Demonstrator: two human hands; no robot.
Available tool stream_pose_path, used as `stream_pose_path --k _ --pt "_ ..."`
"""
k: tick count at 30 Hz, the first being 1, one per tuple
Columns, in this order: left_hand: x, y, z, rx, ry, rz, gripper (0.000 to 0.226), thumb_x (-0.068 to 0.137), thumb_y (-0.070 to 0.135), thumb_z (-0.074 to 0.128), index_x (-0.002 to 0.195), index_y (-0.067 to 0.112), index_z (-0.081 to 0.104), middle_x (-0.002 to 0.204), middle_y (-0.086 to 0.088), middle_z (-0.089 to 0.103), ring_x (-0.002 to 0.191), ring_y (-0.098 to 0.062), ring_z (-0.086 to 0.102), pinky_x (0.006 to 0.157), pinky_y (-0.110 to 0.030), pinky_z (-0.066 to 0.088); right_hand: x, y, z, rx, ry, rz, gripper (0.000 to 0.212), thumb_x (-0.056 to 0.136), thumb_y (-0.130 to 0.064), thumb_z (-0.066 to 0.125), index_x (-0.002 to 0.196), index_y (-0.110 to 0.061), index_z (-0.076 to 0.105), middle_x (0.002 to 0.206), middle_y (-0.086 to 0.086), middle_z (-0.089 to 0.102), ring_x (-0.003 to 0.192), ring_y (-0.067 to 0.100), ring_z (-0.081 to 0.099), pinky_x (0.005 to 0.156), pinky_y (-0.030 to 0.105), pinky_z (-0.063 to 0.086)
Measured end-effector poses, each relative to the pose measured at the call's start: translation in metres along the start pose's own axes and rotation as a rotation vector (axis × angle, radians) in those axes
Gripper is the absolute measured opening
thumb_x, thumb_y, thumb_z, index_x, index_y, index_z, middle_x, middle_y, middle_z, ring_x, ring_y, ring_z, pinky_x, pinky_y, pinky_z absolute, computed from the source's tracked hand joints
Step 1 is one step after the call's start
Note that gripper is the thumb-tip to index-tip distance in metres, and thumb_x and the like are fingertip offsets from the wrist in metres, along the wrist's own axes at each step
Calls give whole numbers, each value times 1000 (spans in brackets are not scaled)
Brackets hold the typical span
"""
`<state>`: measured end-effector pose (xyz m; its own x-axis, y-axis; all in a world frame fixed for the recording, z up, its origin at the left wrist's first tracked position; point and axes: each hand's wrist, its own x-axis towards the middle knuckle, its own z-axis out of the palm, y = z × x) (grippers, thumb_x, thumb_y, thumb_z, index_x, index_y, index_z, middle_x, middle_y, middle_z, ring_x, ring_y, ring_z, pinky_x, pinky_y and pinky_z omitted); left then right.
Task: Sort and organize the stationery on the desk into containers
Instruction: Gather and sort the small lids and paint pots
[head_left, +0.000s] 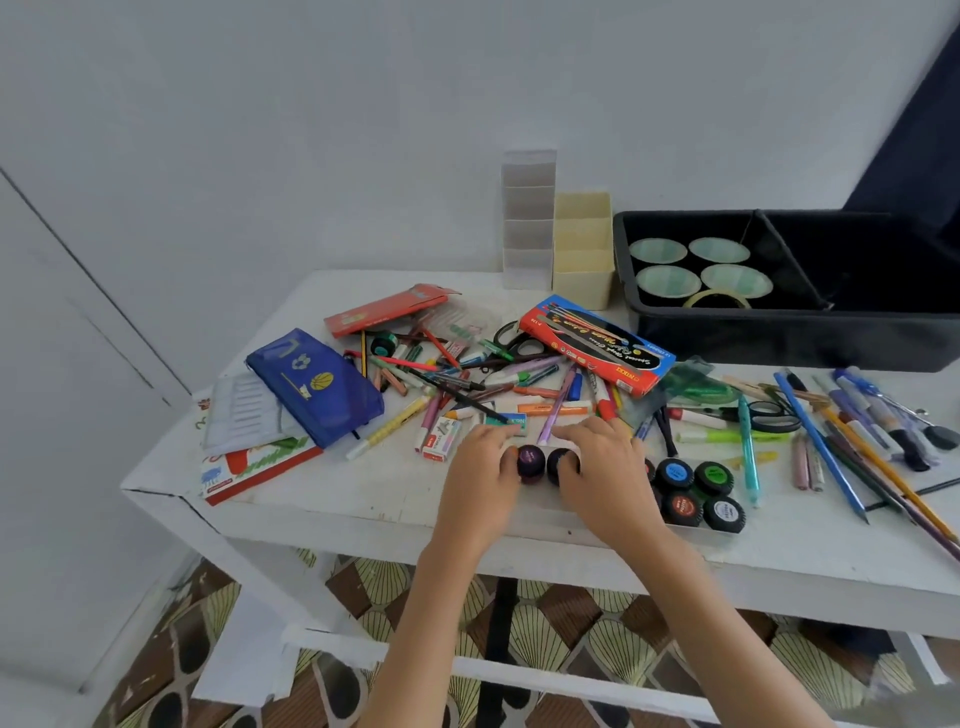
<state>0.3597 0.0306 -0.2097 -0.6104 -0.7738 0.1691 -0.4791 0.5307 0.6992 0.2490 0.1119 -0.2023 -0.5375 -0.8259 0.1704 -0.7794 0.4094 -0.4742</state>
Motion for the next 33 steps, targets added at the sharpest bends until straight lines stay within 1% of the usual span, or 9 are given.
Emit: stream_pose_path --k 2,7,11,14,16,19,23,28,33 --pt "-1 -5 -4 -45 80 -26 31 97 12 45 126 14 58 126 0 56 116 -12 51 99 -24 41 4 -4 5 74 16 -31 36 89 -8 48 120 -18 62 119 3 59 113 23 42 94 38 33" --pt "14 -26 -19 -92 263 -110 23 94 9 49 109 13 66 105 2 65 97 -10 59 80 -20 46 20 -18 20 176 -18 -83 31 87 -4 49 110 -15 66 110 2 63 106 20 48 91 36 39" --pt "46 -47 -40 -53 341 -151 21 92 9 52 108 9 67 99 -1 64 88 -11 59 77 -24 48 49 -37 31 205 -22 -105 27 86 -2 52 103 -14 70 100 2 66 101 21 52 89 31 42" --pt "75 -68 -57 33 374 -153 21 91 9 54 106 8 67 103 -4 66 93 -16 60 80 -30 49 72 -58 41 226 -31 -108 28 87 -1 51 104 -13 70 102 1 67 101 18 54 88 26 42" --pt "95 -83 -66 102 369 -158 21 91 10 53 106 9 67 102 -5 66 92 -20 59 78 -38 50 86 -71 48 230 -60 -106 29 88 0 49 105 -12 69 102 2 66 99 18 54 86 24 42" --pt "122 -103 -77 163 302 -159 22 92 12 50 108 9 64 101 -6 64 88 -23 58 76 -40 49 106 -86 60 245 -89 -84 30 87 -2 49 105 -14 70 102 1 66 100 17 56 85 26 45" --pt "153 -127 -82 229 247 -156 24 92 14 53 113 7 62 112 -7 59 96 -23 56 86 -37 46 123 -98 75 242 -104 -34 30 90 -4 49 108 -17 68 105 -3 63 103 12 52 88 22 43" --pt "178 -145 -85 406 255 -197 35 93 31 55 121 10 54 118 -8 52 111 -23 46 94 -31 36 138 -103 86 239 -91 14 31 90 -4 48 107 -19 68 102 -7 60 96 4 48 82 17 41" --pt "194 -160 -87 472 215 -154 34 89 35 59 116 14 57 112 -4 58 108 -23 48 93 -33 37 148 -104 92 257 -50 50 31 89 -4 47 106 -19 68 99 -7 61 99 9 53 80 19 39"
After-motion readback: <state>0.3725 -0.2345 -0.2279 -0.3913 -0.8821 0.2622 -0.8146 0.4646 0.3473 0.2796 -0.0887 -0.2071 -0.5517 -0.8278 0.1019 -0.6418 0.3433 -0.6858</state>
